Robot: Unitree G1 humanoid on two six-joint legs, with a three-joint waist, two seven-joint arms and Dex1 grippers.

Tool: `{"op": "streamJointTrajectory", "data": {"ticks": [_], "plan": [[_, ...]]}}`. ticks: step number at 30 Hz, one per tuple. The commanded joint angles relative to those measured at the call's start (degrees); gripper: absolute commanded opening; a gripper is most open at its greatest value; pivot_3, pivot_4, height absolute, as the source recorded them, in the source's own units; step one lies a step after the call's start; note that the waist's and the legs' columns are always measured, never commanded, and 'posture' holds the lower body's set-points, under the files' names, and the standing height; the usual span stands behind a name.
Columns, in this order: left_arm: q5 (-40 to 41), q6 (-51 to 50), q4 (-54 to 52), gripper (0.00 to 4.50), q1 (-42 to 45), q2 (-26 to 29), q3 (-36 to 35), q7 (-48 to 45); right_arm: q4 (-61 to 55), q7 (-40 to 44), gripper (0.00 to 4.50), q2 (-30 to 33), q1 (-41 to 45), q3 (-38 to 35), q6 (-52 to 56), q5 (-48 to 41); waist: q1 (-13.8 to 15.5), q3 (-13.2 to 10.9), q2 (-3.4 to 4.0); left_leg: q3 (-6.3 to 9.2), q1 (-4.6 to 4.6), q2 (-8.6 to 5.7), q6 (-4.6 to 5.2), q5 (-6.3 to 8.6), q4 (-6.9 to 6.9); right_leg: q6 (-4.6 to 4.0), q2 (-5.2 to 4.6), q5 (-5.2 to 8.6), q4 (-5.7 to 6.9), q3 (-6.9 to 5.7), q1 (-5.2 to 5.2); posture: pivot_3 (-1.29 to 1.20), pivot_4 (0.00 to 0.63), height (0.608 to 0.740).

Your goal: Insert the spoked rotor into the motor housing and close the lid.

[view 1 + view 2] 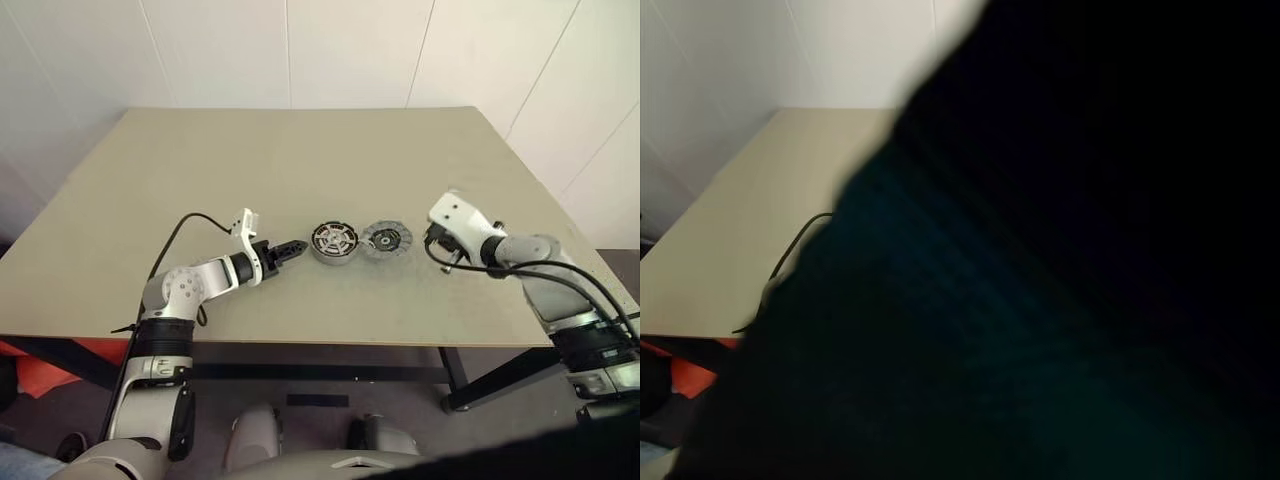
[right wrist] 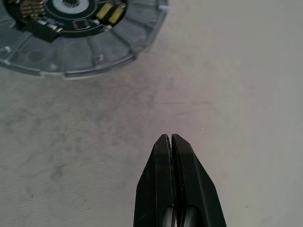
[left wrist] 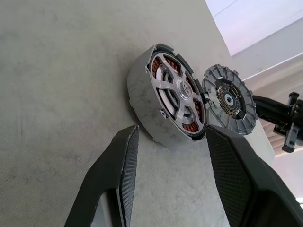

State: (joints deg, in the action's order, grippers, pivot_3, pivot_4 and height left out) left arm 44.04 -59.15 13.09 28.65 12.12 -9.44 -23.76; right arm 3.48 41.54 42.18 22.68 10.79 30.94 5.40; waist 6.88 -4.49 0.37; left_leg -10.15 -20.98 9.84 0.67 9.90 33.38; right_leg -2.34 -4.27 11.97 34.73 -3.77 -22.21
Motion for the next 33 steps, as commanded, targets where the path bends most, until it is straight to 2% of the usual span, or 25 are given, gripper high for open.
{"op": "streamJointTrajectory", "data": {"ticks": [1, 13, 21, 25, 27, 33], "plan": [[0.04, 0.31, -1.92, 2.37, 0.21, 0.14, -0.88, -0.68, -4.5, 0.77, 0.02, -2.0, 2.08, -0.31, 1.38, -1.31, -0.04, 0.0, 0.01, 0.0, 0.01, 0.01, 0.0, -0.01, 0.01, 0.02, 0.0, 0.01, 0.0, 0.0, 0.0, 0.0, 0.0, 0.74], [-0.59, 0.78, -3.34, 2.37, -1.84, 0.27, -2.85, 0.91, -13.44, 1.68, 0.02, -13.24, 13.89, -0.48, 12.02, -9.44, -0.16, 0.01, 0.03, 0.02, 0.0, 0.05, 0.02, -0.03, 0.04, -0.16, 0.01, -0.09, 0.07, -0.02, -0.02, 0.0, 0.0, 0.74], [-0.67, 1.04, -4.11, 2.37, -2.27, 0.74, -4.0, 1.9, -6.71, -0.49, 0.02, -19.99, 14.6, 6.44, 8.2, -6.76, 0.18, 0.02, 0.01, 0.05, -0.05, 0.02, 0.02, -0.03, 0.03, -0.16, -0.01, -0.1, 0.01, -0.04, 0.01, 0.0, 0.0, 0.74], [-0.65, 0.87, -4.84, 2.37, -2.77, 1.03, -4.72, 2.4, -2.83, -2.05, 0.02, -21.05, 14.12, 7.67, 5.71, -5.73, 0.15, 0.02, 0.0, 0.05, -0.05, 0.02, 0.01, -0.03, 0.03, -0.13, -0.01, -0.08, 0.01, -0.03, 0.02, 0.0, 0.0, 0.74], [-0.38, 0.48, -5.69, 2.37, -3.44, 1.24, -5.26, 2.68, -2.33, -2.85, 0.02, -21.57, 15.33, 4.7, 7.1, -7.34, 0.07, 0.02, 0.01, 0.05, -0.04, 0.02, -0.01, -0.04, 0.03, 0.01, -0.01, 0.0, 0.02, -0.03, 0.02, 0.0, 0.0, 0.74], [-0.62, 0.78, -5.91, 2.37, -4.56, 0.72, -4.85, 2.91, -13.6, 1.28, 0.02, -18.14, 18.93, -0.54, 13.95, -13.63, 0.17, 0.01, 0.01, 0.06, -0.07, 0.02, -0.01, -0.04, 0.02, 0.03, -0.01, 0.01, 0.02, -0.03, 0.0, 0.0, 0.0, 0.74]]}}
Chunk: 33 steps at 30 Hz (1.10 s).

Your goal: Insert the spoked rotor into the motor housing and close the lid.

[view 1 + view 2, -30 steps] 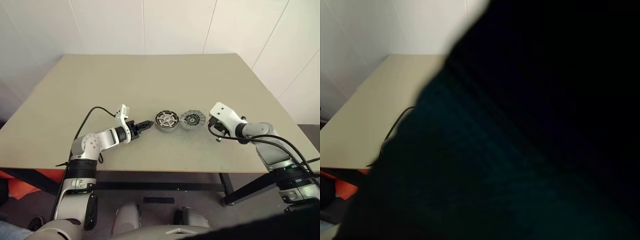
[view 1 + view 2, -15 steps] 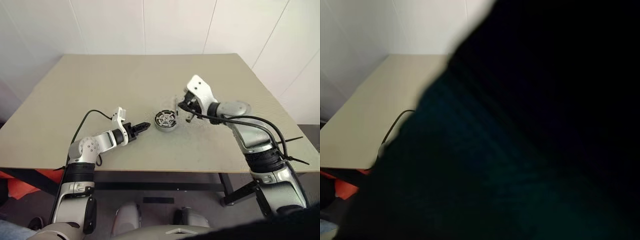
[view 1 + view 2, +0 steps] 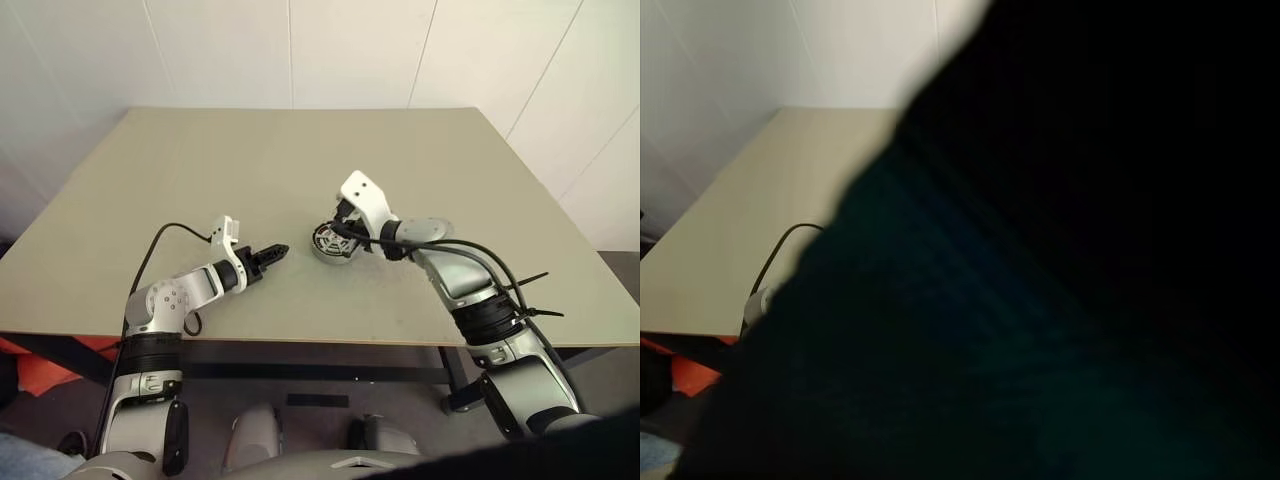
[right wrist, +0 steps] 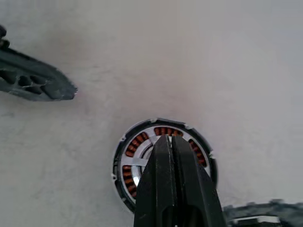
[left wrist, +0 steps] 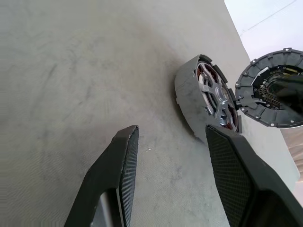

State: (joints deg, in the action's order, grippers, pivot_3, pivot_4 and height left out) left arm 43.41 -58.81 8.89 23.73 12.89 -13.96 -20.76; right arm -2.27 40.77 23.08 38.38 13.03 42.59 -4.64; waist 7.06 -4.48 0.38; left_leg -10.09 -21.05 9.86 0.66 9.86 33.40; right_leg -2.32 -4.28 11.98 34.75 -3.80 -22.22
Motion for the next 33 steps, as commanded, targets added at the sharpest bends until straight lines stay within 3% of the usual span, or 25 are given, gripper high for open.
{"op": "streamJointTrajectory", "data": {"ticks": [1, 7, 12, 18, 33], "plan": [[-0.13, 0.56, -1.52, 2.37, 0.44, -0.2, -0.17, -0.08, -9.34, 2.39, 0.02, 1.23, 3.75, -3.21, 3.34, -4.46, -0.02, 0.0, 0.0, 0.0, 0.01, 0.0, 0.0, 0.0, -0.01, 0.0, 0.0, 0.0, 0.0, 0.0, 0.0, 0.0, 0.0, 0.74], [-0.95, 1.12, 0.14, 2.37, 1.94, -1.02, 0.43, -0.53, -8.66, 0.55, 0.02, 4.1, 8.12, -6.59, 5.21, -5.21, -0.04, 0.01, -0.01, 0.0, 0.07, 0.01, -0.02, -0.01, -0.06, 0.07, 0.02, 0.04, 0.01, 0.0, 0.01, 0.0, 0.0, 0.74], [-1.34, 1.14, 0.69, 2.37, 2.22, -1.05, 0.64, -1.04, 0.11, -2.06, 0.02, 12.91, 3.21, -0.74, -6.88, 5.34, 0.45, 0.04, -0.08, 0.0, 0.14, -0.06, -0.03, -0.02, -0.02, 0.15, -0.04, 0.09, -0.06, 0.0, 0.18, 0.0, 0.0, 0.74], [-2.16, 1.32, 1.66, 2.37, 2.18, -0.57, 0.49, -1.52, 0.11, 0.84, 0.02, 17.99, -1.5, -0.3, -11.27, 7.53, -0.22, 0.01, -0.02, -0.02, 0.05, 0.0, -0.03, -0.02, -0.02, 0.14, 0.0, 0.07, 0.02, 0.02, -0.02, 0.0, 0.0, 0.74], [-2.25, 1.54, 1.36, 2.37, 1.82, 0.15, -1.11, -1.04, -7.61, 2.91, 0.02, 11.03, -2.72, 1.21, -5.34, 4.05, -0.05, 0.01, -0.01, -0.01, 0.05, 0.02, 0.02, 0.0, 0.04, -0.15, 0.02, -0.09, 0.01, -0.01, 0.05, 0.0, 0.0, 0.74]]}}
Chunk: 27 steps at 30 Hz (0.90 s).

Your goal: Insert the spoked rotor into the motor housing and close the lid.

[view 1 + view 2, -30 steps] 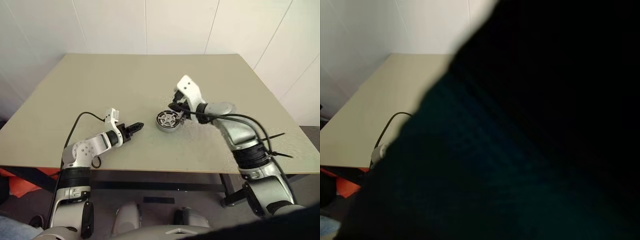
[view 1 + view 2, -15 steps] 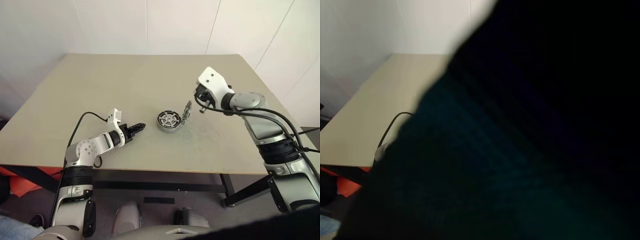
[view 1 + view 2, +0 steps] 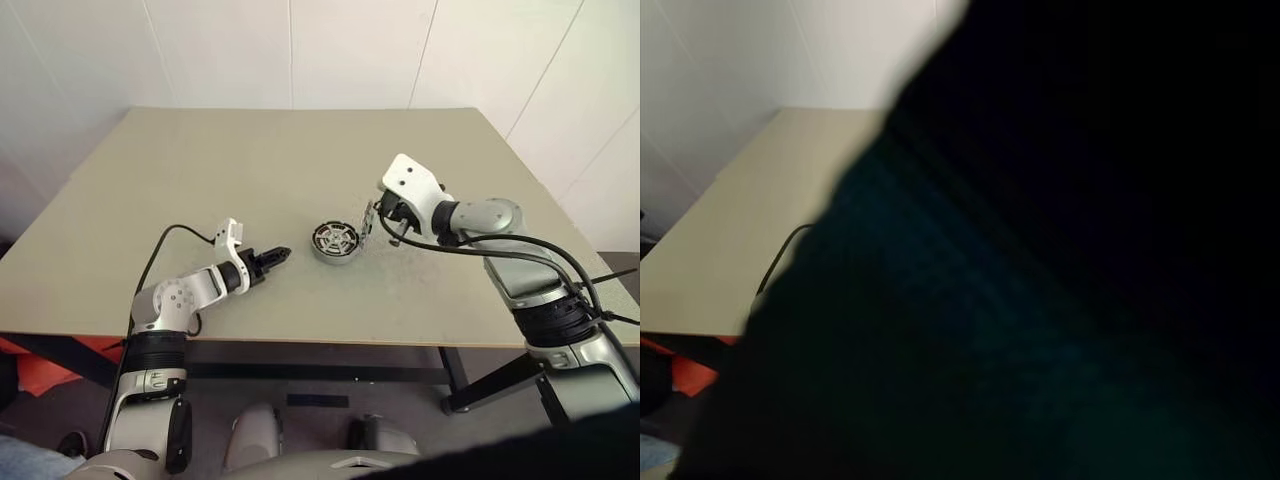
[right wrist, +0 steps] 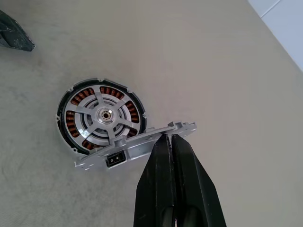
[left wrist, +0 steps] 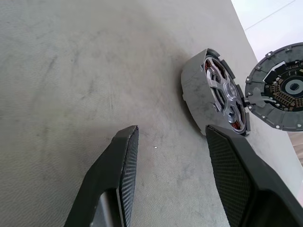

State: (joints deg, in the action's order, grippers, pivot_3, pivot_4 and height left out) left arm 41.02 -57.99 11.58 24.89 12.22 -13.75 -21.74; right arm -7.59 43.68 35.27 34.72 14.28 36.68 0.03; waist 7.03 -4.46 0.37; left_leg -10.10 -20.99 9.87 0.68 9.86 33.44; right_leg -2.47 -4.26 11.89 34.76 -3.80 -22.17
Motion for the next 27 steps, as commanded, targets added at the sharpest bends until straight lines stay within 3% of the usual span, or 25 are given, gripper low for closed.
{"op": "streamJointTrajectory", "data": {"ticks": [1, 16, 23, 27], "plan": [[0.08, 0.78, -1.38, 2.37, 0.62, 0.96, -1.48, 0.03, -2.23, -0.07, 0.02, -1.85, 1.13, 0.24, 0.75, -0.71, -0.03, 0.0, 0.0, 0.0, 0.0, 0.0, 0.0, 0.0, 0.0, 0.0, 0.0, 0.0, 0.0, 0.0, 0.0, 0.0, 0.0, 0.74], [0.67, 0.15, -3.33, 2.37, 0.79, 1.65, -2.92, 1.32, 14.47, -6.53, 0.02, -17.8, 3.65, 4.6, -3.37, 1.41, -0.23, 0.01, -0.01, 0.01, 0.0, 0.01, -0.01, 0.0, -0.02, -0.03, 0.0, -0.02, 0.0, 0.0, -0.02, 0.0, 0.0, 0.74], [0.7, 0.45, -3.45, 2.37, 0.88, 1.48, -3.1, 1.81, 25.93, -9.85, 0.02, -20.96, 1.22, 3.91, -6.26, 2.2, -0.2, 0.03, -0.03, 0.02, 0.0, 0.0, -0.02, 0.0, -0.02, -0.03, 0.0, -0.02, 0.0, 0.0, 0.0, 0.0, 0.0, 0.74], [0.7, 0.65, -3.25, 2.37, 1.23, 1.25, -2.88, 1.91, 26.34, -10.47, 0.02, -21.11, 0.14, 2.8, -6.56, 1.86, -0.17, 0.07, -0.06, 0.03, 0.37, -0.01, -0.02, 0.0, -0.04, 0.29, -0.01, 0.18, -0.02, 0.0, 0.34, 0.0, 0.0, 0.74]]}}
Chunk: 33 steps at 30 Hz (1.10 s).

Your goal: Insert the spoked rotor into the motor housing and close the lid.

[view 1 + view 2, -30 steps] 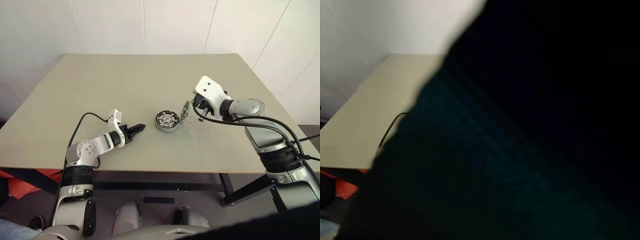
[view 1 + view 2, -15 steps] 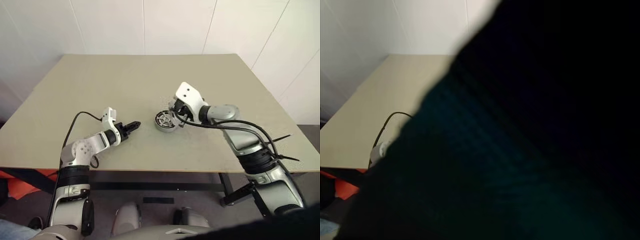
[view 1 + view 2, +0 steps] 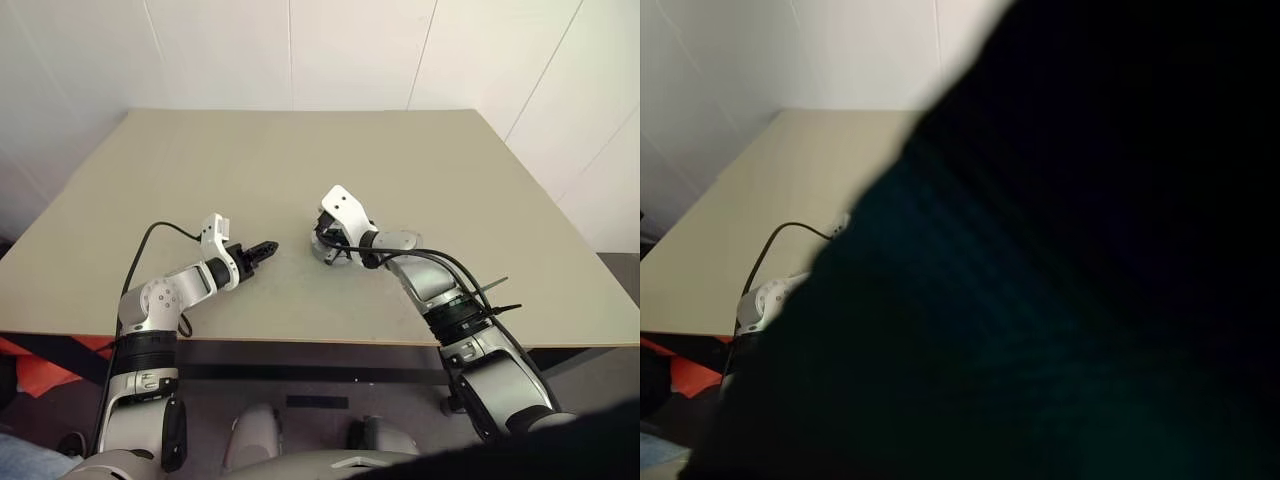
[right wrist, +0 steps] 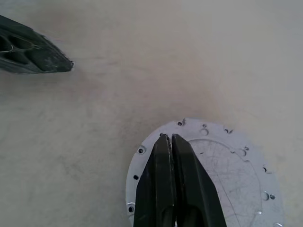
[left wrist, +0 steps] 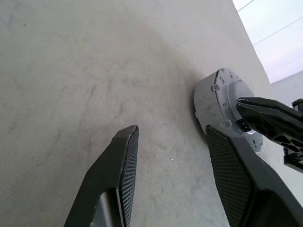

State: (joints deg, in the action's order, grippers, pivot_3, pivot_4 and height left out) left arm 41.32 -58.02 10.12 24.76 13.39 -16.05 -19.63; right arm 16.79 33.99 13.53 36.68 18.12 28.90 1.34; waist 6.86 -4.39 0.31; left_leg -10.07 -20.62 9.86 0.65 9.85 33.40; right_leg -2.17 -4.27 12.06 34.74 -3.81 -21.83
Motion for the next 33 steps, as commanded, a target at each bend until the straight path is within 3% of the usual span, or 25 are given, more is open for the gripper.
{"op": "streamJointTrajectory", "data": {"ticks": [1, 4, 9, 14, 17, 23, 33], "plan": [[0.32, 0.74, -1.67, 2.37, 1.46, 0.08, -0.43, -0.27, 1.32, -0.75, 0.02, 0.78, -1.82, -1.38, 1.42, 0.32, 0.02, 0.0, 0.0, 0.0, 0.12, -0.01, 0.0, 0.0, 0.0, 0.01, 0.0, 0.0, -0.02, 0.0, 0.16, 0.0, 0.0, 0.74], [-0.03, 0.98, -1.13, 2.37, 1.89, 0.11, -0.07, -0.46, -2.62, -0.04, 0.02, 0.81, -1.16, -5.0, 1.75, -2.92, 0.0, -0.01, -0.01, 0.01, 0.79, -0.05, 0.0, 0.02, -0.08, 0.06, -0.03, 0.04, -0.2, 0.0, 0.79, 0.0, 0.0, 0.74], [-0.35, 1.17, -0.43, 2.37, 2.5, 0.39, 0.38, -1.03, -10.63, 1.98, 0.02, 1.87, 0.1, -11.03, 4.02, -8.61, -0.04, -0.08, -0.03, 0.03, 0.61, -0.07, -0.01, 0.01, -0.1, 0.07, -0.03, 0.03, -0.22, 0.02, 0.64, 0.0, 0.0, 0.74], [-0.89, 1.63, 0.52, 2.37, 3.12, 0.23, 1.22, -1.67, -9.39, 3.16, 0.02, 3.79, -0.96, -11.76, 1.16, -8.57, 0.01, -0.07, -0.04, 0.03, 0.61, -0.05, -0.02, 0.0, -0.22, 0.06, -0.01, 0.03, -0.17, 0.01, 0.56, 0.0, 0.0, 0.74], [-1.44, 1.87, 0.91, 2.37, 3.33, 0.11, 1.75, -2.16, -7.27, 3.78, 0.61, 3.75, -2.09, -11.14, -0.86, -8.5, 0.03, -0.07, -0.04, 0.01, 0.46, -0.05, 0.01, 0.02, -0.27, 0.04, -0.01, 0.03, -0.15, 0.01, 0.39, 0.0, 0.0, 0.74], [-1.67, 1.86, 0.97, 2.37, 3.23, 0.5, 1.83, -2.61, -5.98, 4.89, 2.56, 2.67, -3.51, -10.01, -1.41, -9.18, -0.03, -0.07, -0.04, 0.0, -0.1, -0.05, 0.03, 0.02, -0.25, -0.3, -0.01, -0.17, -0.09, 0.0, -0.2, 0.0, 0.0, 0.74], [-1.89, 1.28, 0.09, 2.37, 2.45, 0.94, 1.48, -2.67, -3.88, 5.38, 2.56, 1.99, -3.54, -9.68, -3.39, -8.57, 0.0, -0.07, -0.04, 0.01, -0.35, -0.04, 0.02, 0.01, -0.13, -0.32, -0.01, -0.18, -0.05, 0.0, -0.37, 0.0, 0.0, 0.74]]}}
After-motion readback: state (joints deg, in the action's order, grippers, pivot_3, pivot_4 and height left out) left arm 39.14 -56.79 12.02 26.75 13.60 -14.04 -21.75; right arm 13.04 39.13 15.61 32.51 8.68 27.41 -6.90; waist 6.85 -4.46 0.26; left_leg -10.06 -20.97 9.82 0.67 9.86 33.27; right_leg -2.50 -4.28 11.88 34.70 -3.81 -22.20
